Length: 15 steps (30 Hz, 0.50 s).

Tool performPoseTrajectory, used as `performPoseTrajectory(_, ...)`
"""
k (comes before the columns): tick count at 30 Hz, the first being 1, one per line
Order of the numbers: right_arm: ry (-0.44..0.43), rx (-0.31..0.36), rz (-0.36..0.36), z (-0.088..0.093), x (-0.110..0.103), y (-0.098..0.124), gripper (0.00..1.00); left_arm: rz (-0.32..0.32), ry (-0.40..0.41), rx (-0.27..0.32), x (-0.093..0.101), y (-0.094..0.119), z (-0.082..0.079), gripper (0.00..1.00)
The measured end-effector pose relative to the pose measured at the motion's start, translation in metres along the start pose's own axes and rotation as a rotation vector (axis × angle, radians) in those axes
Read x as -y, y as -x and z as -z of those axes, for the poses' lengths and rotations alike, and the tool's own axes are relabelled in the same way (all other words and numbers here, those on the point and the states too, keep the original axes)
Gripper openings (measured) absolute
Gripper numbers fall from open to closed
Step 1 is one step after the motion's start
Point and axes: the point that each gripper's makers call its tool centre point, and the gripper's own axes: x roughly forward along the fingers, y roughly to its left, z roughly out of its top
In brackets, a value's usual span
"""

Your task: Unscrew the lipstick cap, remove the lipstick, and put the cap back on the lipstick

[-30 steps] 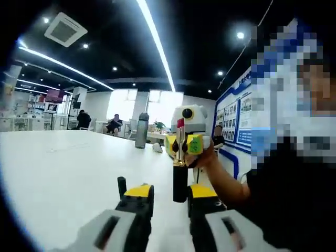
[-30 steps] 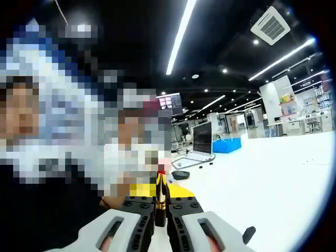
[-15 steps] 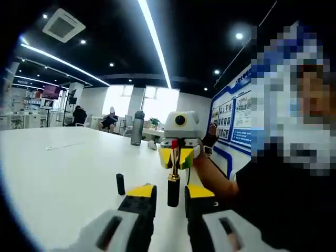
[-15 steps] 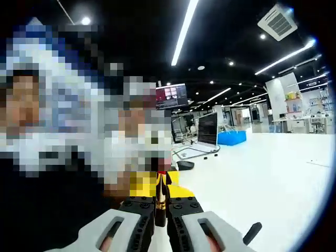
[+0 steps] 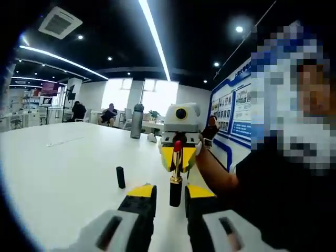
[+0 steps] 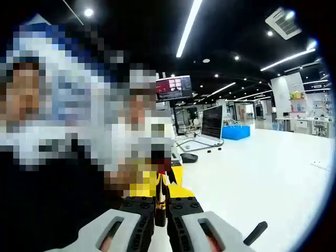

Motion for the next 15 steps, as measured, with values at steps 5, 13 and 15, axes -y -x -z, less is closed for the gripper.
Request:
performPoseTrajectory(5,-0.009,0.012,0.015,-0.002,0.003,0.001,0.05,-0.008,0.001,0.011,-0.002,-0.002,0.0,0.23)
performPoseTrajectory(13,-0.064,0.142,0.115,-0.026,0.027,0.018,0.05,-0.114,-0.05,0.168,-0.018,-0.006,-0.028,0.28)
performPoseTrajectory(15,-0.076,0.161,0.132,-0.03,0.03,0.023,0.05,-0.119,-0.053,0.169,-0.017,-0.01,-0.028,0.3)
